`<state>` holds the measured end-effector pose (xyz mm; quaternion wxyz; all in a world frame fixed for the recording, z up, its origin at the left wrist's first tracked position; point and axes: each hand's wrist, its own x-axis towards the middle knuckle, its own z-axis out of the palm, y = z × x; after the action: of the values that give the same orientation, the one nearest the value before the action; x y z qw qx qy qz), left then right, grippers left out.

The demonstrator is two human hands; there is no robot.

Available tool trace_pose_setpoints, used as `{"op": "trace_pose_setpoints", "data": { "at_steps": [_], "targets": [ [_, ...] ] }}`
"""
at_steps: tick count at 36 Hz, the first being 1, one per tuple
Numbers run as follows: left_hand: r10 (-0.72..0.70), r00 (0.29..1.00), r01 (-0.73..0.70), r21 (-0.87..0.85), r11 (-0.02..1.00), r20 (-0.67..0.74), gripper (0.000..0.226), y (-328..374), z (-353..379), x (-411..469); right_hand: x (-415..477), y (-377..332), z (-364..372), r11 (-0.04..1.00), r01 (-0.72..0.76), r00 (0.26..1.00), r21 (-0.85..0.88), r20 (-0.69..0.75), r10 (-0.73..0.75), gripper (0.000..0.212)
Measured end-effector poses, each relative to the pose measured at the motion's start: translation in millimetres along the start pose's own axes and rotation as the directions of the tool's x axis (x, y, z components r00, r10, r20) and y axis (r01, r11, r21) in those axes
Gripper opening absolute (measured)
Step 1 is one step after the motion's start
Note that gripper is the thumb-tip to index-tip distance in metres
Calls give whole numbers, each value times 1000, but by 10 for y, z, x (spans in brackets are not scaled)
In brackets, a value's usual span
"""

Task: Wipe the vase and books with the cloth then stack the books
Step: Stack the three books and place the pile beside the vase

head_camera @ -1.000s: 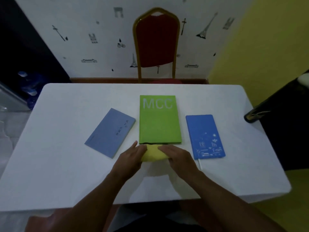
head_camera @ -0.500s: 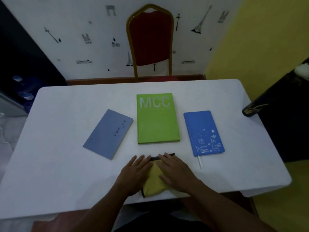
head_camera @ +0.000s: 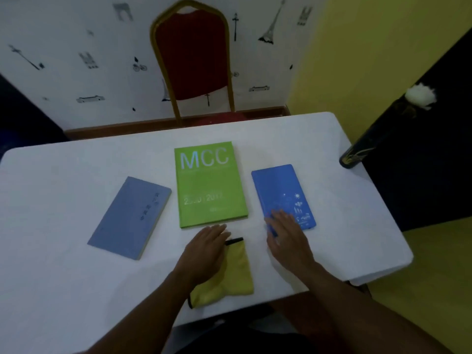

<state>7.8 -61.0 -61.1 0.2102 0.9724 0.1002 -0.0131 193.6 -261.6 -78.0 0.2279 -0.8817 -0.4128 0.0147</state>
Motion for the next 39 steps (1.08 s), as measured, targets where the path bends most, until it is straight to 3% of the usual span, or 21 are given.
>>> {"op": "trace_pose_setpoints", "data": {
  "at_steps": [4, 9, 13, 19, 24, 29, 34, 39],
  "targets": [
    [-63, 997, 67, -124, 990, 41, 48, 325, 44, 352, 171, 250, -180, 970, -239, 963, -52, 115, 244, 50],
    [-176, 969, 211, -216, 953, 172, 61, 714, 153, 746, 359, 507, -292, 906, -418, 873, -67, 244, 421, 65],
    [-223, 957, 272, -301, 914, 185, 61, 945, 267, 972, 402, 622, -287, 859, -495, 845, 131, 303, 441, 65],
    [-369, 916, 392, -551, 737, 158, 40, 1164, 349, 1189, 431, 522, -349, 813, -521, 853, 260, 201, 482, 61],
    [-455, 868, 458, -680, 572, 202, 49, 1202, 253, 1214, 601, 444, -375, 617, -700, 707, 360, 225, 671, 68],
    [-513, 835, 461, -762, 455, 199, 62, 1039, 186, 1196, 734, 467, -414, 349, -764, 576, 542, 330, 748, 71],
    [-558, 818, 404, -828, 389, 136, 67, 854, 37, 1114, 784, 345, -343, 329, -727, 608, 602, 342, 717, 45],
    [-571, 817, 336, -869, 363, 78, 66, 546, -182, 1006, 914, -3, -273, 331, -670, 659, 665, 326, 678, 43]
  ]
}}
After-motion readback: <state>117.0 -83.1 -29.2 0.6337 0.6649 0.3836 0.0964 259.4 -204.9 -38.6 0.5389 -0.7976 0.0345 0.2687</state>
